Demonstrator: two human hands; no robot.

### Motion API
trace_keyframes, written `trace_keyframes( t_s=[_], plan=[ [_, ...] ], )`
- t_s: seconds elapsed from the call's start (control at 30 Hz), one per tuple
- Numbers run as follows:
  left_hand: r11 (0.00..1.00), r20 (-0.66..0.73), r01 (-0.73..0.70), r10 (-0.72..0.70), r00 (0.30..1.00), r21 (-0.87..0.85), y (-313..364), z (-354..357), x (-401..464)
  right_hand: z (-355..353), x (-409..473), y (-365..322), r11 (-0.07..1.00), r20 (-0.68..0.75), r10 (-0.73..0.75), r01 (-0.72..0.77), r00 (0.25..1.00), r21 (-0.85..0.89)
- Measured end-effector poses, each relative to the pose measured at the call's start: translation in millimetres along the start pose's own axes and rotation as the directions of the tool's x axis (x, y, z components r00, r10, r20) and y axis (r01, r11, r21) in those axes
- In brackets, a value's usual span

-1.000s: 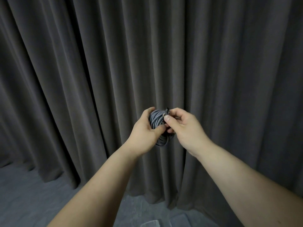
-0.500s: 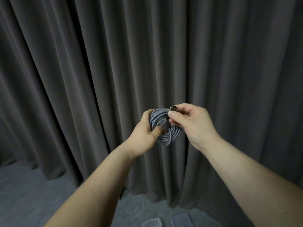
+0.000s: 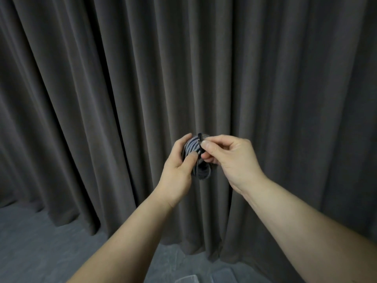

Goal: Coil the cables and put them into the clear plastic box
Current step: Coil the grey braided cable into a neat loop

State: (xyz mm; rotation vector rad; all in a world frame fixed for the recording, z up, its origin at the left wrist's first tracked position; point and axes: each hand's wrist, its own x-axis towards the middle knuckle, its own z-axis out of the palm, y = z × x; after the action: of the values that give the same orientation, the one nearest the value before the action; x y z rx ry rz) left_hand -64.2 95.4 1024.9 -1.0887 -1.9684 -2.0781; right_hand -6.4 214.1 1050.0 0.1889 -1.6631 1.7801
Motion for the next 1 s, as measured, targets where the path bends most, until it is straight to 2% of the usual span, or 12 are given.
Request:
trace_keyframes(
  t_s=[0.1,0.17,0.23,0.3,0.43,0.5,0.73,0.9,1.0],
  plan=[
    [0.999,-0.042,-0.047,0.048,0.998,0.016,3.3,-0.9,2.2,3.6,-1.5,3.2,0.997,-0.046,0.06,-0.057,0.997,0.047],
    [0.998,-0.051,-0.06,0.06,0.997,0.005,3.4,-0.5,2.6,4.2,-1.2,4.7,0.993,-0.07,0.115,-0.114,0.991,0.01],
    [0.998,-0.059,-0.069,0.069,0.996,-0.002,4.2,-0.3,1.8,3.1,-1.2,4.8,0.976,-0.033,0.208,-0.209,0.978,-0.053],
    [0.998,-0.064,-0.067,0.067,0.996,0.0,5.4,0.3,-0.3,2.9,-4.0,4.7,0.961,0.04,0.275,-0.274,0.961,-0.029],
    [0.997,-0.036,-0.072,0.071,0.997,-0.038,11.3,4.4,-4.2,8.3,-9.2,8.4,0.937,0.053,0.253,-0.258,0.966,0.236],
    [0.995,-0.031,-0.065,0.063,0.998,-0.069,14.2,4.9,-3.0,8.8,-9.6,9.2,0.91,0.045,0.271,-0.271,0.961,0.313],
    [0.999,-0.052,0.023,-0.025,0.998,-0.034,14.6,-5.3,7.4,4.9,-10.8,9.3,0.895,0.11,0.301,-0.321,0.947,0.31],
    [0.997,-0.041,0.07,-0.069,0.997,0.026,20.2,-9.3,8.2,6.4,-10.0,12.4,0.884,0.016,0.332,-0.317,0.943,0.343],
    [0.987,-0.022,0.132,-0.13,0.991,0.09,24.3,-12.3,11.5,4.9,-8.1,12.8,0.893,0.007,0.295,-0.278,0.956,0.355]
  ],
)
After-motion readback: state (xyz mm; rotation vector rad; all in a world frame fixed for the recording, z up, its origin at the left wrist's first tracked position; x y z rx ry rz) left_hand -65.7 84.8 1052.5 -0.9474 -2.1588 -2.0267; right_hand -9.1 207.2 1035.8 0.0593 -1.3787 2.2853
